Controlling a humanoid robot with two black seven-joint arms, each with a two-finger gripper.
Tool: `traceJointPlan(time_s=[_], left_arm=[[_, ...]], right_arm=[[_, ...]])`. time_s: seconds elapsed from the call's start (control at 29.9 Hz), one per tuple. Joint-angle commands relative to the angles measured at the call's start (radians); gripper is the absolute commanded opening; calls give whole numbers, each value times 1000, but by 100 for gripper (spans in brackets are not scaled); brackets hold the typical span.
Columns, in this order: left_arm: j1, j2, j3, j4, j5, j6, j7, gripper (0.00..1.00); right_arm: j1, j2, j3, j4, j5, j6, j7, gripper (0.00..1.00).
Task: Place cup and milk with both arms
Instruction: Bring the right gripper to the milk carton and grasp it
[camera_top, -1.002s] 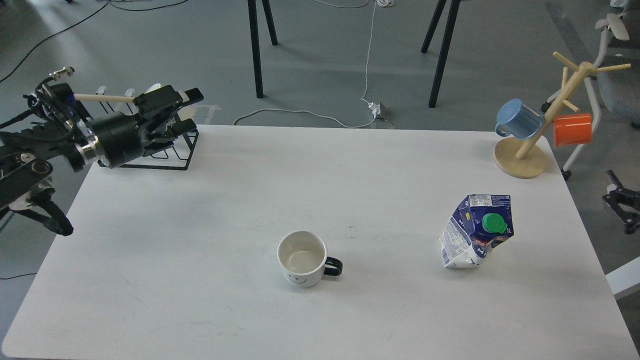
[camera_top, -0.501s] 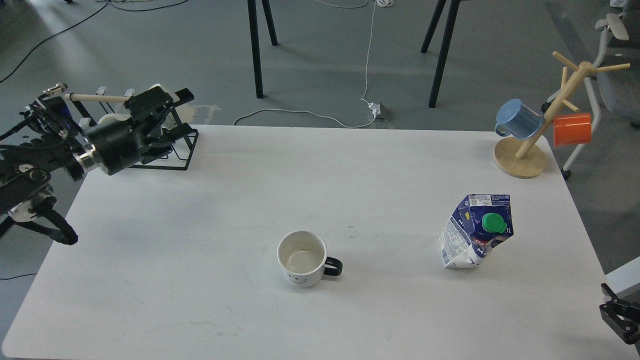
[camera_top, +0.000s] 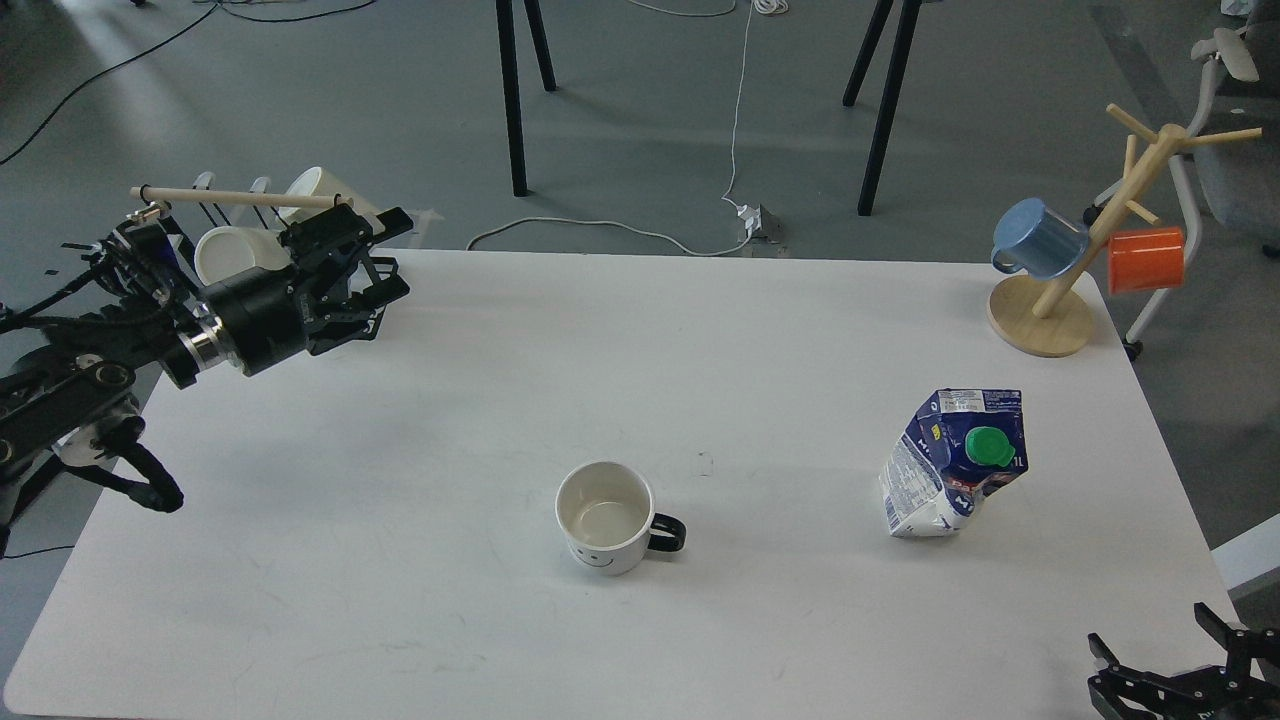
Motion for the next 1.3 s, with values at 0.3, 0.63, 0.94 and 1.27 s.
traceJointPlan(time_s=[0.3,0.63,0.94,1.27], left_arm=[[13,-2,-1,0,2,0,0,98],[15,-6,4,0,2,0,0,98],[27,-17,4,0,2,0,0,98],[29,-17,4,4,2,0,0,98]], right_arm=[[59,176,1,-49,-26,0,0,99],[119,272,3,-47,-98,0,0,99],[154,278,3,-46,-99,0,0,99],[176,306,9,-52,-99,0,0,99]])
